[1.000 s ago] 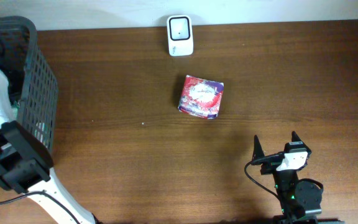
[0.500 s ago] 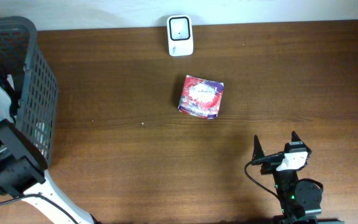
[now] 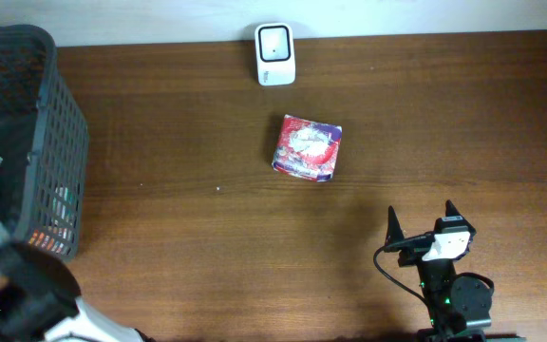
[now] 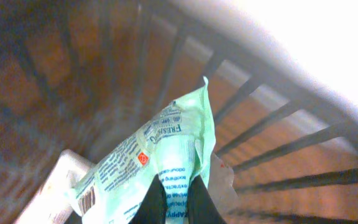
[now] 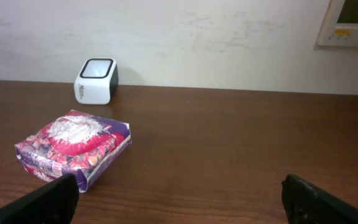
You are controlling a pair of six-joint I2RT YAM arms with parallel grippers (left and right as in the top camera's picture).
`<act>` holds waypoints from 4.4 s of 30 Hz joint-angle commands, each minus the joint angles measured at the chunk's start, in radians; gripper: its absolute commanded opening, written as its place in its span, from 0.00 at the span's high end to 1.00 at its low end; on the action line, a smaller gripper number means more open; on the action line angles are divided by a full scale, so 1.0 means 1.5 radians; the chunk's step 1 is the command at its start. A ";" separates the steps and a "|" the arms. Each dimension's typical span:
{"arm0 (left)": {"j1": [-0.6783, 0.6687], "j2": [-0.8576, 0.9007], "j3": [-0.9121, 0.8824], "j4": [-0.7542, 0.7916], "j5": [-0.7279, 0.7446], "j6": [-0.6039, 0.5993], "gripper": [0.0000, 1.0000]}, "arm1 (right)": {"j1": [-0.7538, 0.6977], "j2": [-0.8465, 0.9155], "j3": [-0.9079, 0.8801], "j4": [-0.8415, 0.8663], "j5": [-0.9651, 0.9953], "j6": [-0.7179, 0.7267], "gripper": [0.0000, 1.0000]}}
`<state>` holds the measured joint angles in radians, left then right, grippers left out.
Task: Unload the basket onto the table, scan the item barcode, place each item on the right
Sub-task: 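Reach into the basket and grasp the green wipes packet, left gripper, then place the green packet left of the purple pack, then withdraw, then grasp the white Pantene tube in the basket with the left gripper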
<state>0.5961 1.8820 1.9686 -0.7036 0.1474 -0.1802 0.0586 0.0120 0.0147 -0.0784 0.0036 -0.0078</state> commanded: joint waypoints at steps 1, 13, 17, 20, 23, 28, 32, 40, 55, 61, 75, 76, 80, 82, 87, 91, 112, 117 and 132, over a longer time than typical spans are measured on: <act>0.003 -0.124 0.025 0.030 0.114 -0.168 1.00 | -0.005 -0.004 -0.006 -0.002 0.006 -0.002 0.01; -0.362 -0.165 0.020 -0.071 0.086 -0.299 1.00 | -0.005 -0.004 -0.006 -0.002 0.006 -0.002 0.01; -0.564 -0.096 0.019 -0.145 -0.149 -0.299 1.00 | -0.005 -0.004 -0.006 -0.002 0.006 -0.002 0.01; -0.619 -0.024 0.019 -0.146 -0.179 -0.312 1.00 | -0.005 -0.004 -0.006 -0.002 0.006 -0.002 0.01; -0.651 0.071 0.019 -0.157 -0.179 -0.402 1.00 | -0.005 -0.004 -0.006 -0.002 0.006 -0.002 0.01; -0.684 0.199 0.019 -0.199 -0.179 -0.547 1.00 | -0.005 -0.004 -0.006 -0.002 0.006 -0.002 0.01; -0.731 0.277 0.019 -0.204 -0.181 -0.569 1.00 | -0.005 -0.004 -0.006 -0.002 0.006 -0.002 0.01; -0.796 0.305 0.022 -0.205 -0.155 -0.580 1.00 | -0.005 -0.004 -0.006 -0.002 0.006 -0.002 0.01; -0.702 0.301 0.425 -0.456 -0.228 -0.396 0.18 | -0.005 -0.004 -0.006 -0.002 0.006 -0.002 0.01; -0.592 0.299 0.752 -0.601 -0.435 -0.183 0.01 | -0.005 -0.004 -0.006 -0.002 0.006 -0.002 0.01; -0.153 0.235 0.770 -0.637 -0.303 -0.160 0.01 | -0.005 -0.004 -0.006 -0.002 0.006 -0.002 0.01; -0.132 0.235 0.758 -0.637 -0.296 -0.155 0.00 | -0.005 -0.004 -0.006 -0.002 0.006 -0.002 0.01; -0.084 0.235 0.612 -0.601 -0.253 -0.052 0.02 | -0.005 -0.004 -0.006 -0.002 0.006 -0.002 0.01; -0.070 0.235 0.490 -0.567 -0.321 -0.048 0.01 | -0.005 -0.004 -0.006 -0.002 0.006 -0.002 0.01; -0.037 0.235 0.182 -0.442 -0.369 0.095 0.01 | -0.005 -0.004 -0.006 -0.002 0.006 -0.002 0.01; 0.010 0.235 0.086 -0.337 -0.400 0.149 0.03 | -0.005 -0.004 -0.006 -0.002 0.006 -0.002 0.01; 0.030 0.310 -0.049 -0.124 -0.375 0.261 0.41 | -0.005 -0.004 -0.006 -0.002 0.006 -0.002 0.01; 0.038 0.313 -0.049 -0.139 -0.367 0.260 1.00 | -0.005 -0.004 -0.006 -0.002 0.006 -0.002 0.01; 0.035 0.045 -0.029 -0.120 0.103 0.165 1.00 | -0.005 -0.004 -0.006 -0.002 0.006 -0.002 0.01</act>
<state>0.6483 2.1113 1.9114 -0.9295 0.0521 0.1646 0.0586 0.0120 0.0147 -0.0784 0.0036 -0.0074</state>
